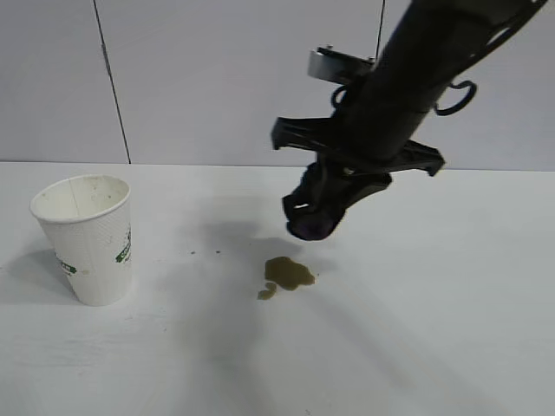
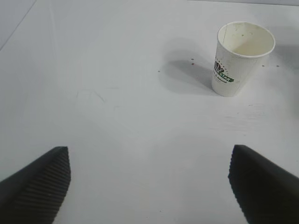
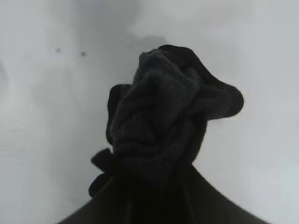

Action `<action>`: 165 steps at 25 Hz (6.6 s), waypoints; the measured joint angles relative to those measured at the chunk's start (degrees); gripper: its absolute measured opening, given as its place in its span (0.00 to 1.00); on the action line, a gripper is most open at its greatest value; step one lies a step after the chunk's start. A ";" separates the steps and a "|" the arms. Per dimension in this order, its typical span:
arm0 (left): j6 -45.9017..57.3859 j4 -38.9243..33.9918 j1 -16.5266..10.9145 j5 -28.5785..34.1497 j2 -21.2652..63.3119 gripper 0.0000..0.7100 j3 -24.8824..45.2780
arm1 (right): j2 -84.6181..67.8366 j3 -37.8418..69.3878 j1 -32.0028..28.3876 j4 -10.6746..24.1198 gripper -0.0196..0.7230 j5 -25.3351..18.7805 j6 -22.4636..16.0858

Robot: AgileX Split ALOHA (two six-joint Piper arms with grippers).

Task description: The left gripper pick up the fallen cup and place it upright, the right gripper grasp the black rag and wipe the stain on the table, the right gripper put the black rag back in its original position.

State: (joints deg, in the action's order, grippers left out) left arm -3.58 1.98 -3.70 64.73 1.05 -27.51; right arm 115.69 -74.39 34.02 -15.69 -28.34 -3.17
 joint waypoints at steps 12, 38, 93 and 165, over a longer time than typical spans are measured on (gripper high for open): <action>0.00 0.00 0.04 0.00 0.00 0.93 0.00 | 5.85 -1.63 -0.65 -0.33 0.18 0.84 -0.05; 0.00 0.00 0.04 0.00 0.00 0.93 0.00 | 5.93 -4.04 -7.10 -5.75 0.18 -8.04 8.88; 0.00 0.00 0.04 -0.04 0.00 0.93 0.00 | 7.38 -9.73 -5.09 -4.30 0.18 -7.13 4.70; 0.00 0.00 1.36 -0.04 0.00 0.93 0.00 | -38.74 -18.41 -40.51 35.96 0.86 -42.81 -4.73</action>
State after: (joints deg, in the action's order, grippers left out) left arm -3.58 1.98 -2.34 64.69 1.05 -27.51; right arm 76.95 -92.80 -6.49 20.27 -71.15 -7.90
